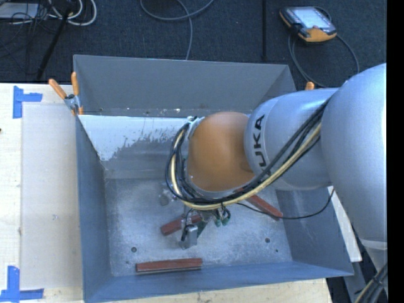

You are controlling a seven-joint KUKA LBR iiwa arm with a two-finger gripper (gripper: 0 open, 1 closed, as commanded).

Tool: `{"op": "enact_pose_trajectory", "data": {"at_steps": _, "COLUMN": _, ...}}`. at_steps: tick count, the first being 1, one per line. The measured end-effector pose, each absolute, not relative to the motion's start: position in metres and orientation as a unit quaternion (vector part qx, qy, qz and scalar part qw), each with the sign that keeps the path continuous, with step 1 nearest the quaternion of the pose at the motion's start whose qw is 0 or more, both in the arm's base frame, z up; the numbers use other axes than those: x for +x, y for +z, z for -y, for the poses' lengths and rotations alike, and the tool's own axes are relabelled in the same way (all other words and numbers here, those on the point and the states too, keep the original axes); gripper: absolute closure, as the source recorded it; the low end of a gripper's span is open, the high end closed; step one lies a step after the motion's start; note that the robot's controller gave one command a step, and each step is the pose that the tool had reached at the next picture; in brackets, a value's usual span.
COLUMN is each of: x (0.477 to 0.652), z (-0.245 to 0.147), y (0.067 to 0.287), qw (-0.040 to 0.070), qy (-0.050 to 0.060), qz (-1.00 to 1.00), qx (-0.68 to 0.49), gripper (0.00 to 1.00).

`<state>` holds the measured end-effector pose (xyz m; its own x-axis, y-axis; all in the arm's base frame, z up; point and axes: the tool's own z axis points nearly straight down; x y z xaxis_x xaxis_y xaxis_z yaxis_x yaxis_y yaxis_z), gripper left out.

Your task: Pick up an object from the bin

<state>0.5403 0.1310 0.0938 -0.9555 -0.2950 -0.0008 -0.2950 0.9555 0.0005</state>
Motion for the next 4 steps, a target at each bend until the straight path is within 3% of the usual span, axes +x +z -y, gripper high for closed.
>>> {"op": "enact_pose_trajectory", "data": {"at_steps": 1, "x": 0.537, "z": -0.113, "y": 0.064, "qw": -0.004, "qy": -0.001, "qz": -0.986, "qx": -0.165, "gripper": 0.00}}
{"op": "enact_pose_trajectory", "data": {"at_steps": 2, "x": 0.551, "z": -0.110, "y": 0.070, "qw": 0.000, "qy": 0.001, "qz": -0.961, "qx": -0.275, "gripper": 1.00}}
{"op": "enact_pose_trajectory", "data": {"at_steps": 3, "x": 0.551, "z": -0.109, "y": 0.069, "qw": 0.000, "qy": 0.001, "qz": -0.962, "qx": -0.274, "gripper": 0.00}}
{"op": "enact_pose_trajectory", "data": {"at_steps": 4, "x": 0.551, "z": -0.109, "y": 0.070, "qw": 0.000, "qy": 0.001, "qz": -0.962, "qx": -0.274, "gripper": 1.00}}
